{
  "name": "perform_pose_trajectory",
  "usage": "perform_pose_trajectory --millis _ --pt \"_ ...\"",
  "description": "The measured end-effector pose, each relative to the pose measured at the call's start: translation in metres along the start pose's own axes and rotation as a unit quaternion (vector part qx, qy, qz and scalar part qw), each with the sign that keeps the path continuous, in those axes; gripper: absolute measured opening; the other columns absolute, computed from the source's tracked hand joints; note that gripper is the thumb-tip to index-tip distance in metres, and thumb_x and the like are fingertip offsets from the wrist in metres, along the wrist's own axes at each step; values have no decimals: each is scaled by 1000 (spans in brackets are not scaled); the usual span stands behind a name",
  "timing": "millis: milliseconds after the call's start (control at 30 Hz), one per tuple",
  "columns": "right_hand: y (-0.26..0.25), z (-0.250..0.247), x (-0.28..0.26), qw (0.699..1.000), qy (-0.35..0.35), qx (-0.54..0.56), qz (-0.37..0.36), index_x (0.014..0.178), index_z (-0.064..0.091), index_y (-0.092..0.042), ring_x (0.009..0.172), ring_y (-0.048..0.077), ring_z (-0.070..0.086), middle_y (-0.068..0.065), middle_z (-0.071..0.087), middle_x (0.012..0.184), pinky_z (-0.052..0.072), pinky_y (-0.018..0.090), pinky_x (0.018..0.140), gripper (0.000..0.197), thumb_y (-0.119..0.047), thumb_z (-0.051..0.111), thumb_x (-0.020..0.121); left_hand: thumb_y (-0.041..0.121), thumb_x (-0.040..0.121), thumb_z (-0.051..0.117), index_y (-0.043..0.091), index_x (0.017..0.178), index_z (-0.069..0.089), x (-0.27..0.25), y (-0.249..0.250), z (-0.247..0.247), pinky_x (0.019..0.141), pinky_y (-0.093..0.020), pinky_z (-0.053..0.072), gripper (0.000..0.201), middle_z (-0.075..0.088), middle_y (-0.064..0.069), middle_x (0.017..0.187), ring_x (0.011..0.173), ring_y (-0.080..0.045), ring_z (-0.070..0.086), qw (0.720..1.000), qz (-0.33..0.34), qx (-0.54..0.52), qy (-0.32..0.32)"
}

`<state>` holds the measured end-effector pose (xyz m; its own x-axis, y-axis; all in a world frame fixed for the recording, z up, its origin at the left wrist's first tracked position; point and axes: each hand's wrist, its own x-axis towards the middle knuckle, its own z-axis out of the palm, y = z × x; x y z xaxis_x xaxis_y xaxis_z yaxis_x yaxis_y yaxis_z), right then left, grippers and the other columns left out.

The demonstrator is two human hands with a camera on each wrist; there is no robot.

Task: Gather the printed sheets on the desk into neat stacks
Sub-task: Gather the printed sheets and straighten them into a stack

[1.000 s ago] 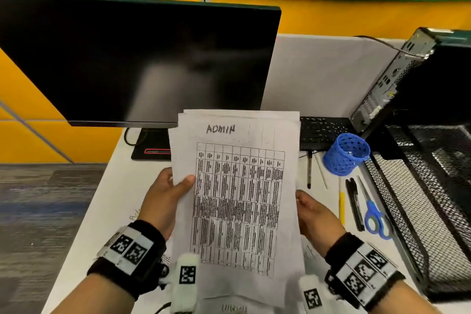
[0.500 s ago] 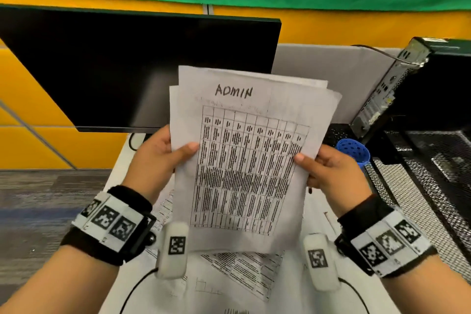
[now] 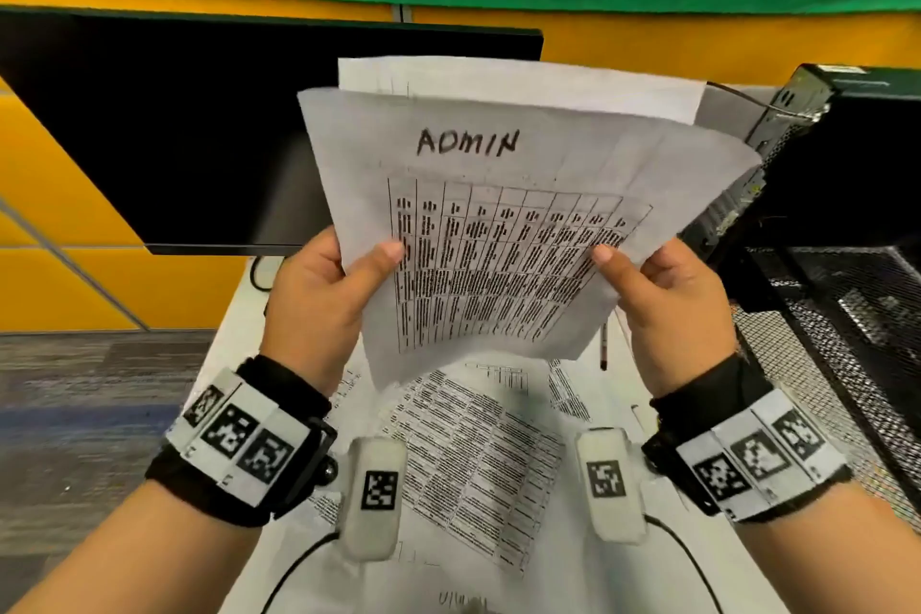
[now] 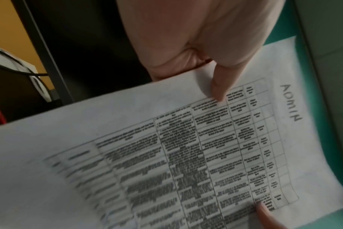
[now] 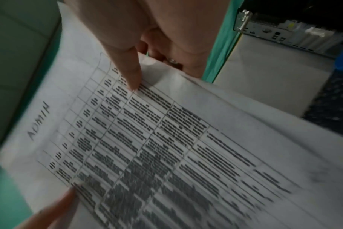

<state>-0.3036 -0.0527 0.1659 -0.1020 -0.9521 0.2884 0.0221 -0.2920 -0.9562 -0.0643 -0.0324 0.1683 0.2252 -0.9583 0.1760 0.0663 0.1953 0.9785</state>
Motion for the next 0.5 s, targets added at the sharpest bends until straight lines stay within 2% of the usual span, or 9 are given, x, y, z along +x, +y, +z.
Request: perform_pose_trajectory --millis 67,133,200,267,300,367,400,433,500 --pt "20 0 -10 999 -11 -20 35 88 59 -25 76 -15 62 -31 70 75 46 4 69 25 0 58 87 5 86 59 17 104 65 -10 -15 -1 69 -16 56 22 76 13 96 84 -2 70 999 -33 13 -11" --pt "45 -4 -21 993 -18 -59 103 88 61 -23 78 -9 64 -23 72 77 49 12 76 25 2 56 87 3 86 59 13 118 59 -18 -34 -4 83 -26 56 33 74 6 105 93 -4 69 995 -92 28 -32" --pt "66 -9 -30 982 -19 -98 161 85 64 -15 82 10 67 -9 74 80 53 26 82 16 -2 56 89 2 87 58 18 121 56 -24 -47 -8 87 -29 52 38 73 7 106 95 -3 68 990 -131 35 -43" --pt "68 -11 -32 976 -19 -138 167 79 61 0 79 28 65 10 72 79 52 40 81 14 -9 58 89 2 85 60 22 114 59 -23 -48 -10 80 -22 53 35 75 12 100 93 -2 68 990 -128 35 -41" --pt "64 -11 -31 977 -18 -143 156 72 57 1 70 22 64 5 71 70 53 39 72 20 -10 59 89 2 84 61 21 109 62 -21 -45 -10 76 -17 54 32 76 13 96 91 -1 69 992 -120 31 -36" --pt "52 -10 -27 987 -30 -103 123 68 55 -15 52 -6 56 -19 65 54 45 14 56 24 -4 56 89 1 81 62 18 98 65 -14 -35 -11 69 -10 52 24 76 15 86 84 1 70 994 -97 27 -32" --pt "46 -10 -23 990 -43 -81 111 75 59 -20 55 -12 56 -26 65 56 42 5 55 23 -2 55 89 1 81 63 16 95 66 -9 -28 -10 67 -9 51 21 76 17 81 80 2 70 995 -85 31 -31" --pt "39 -10 -19 991 -59 -64 102 84 63 -23 63 -13 60 -28 69 65 44 3 59 23 -1 56 88 1 81 63 14 92 67 -4 -22 -11 64 -8 51 18 75 17 77 77 3 70 996 -75 34 -31" --pt "30 -11 -12 992 -81 -37 90 95 67 -25 82 -4 67 -20 74 84 53 13 73 26 -2 60 84 1 78 65 17 84 72 5 -13 -13 62 -11 52 18 75 15 74 74 1 70 997 -65 26 -23"
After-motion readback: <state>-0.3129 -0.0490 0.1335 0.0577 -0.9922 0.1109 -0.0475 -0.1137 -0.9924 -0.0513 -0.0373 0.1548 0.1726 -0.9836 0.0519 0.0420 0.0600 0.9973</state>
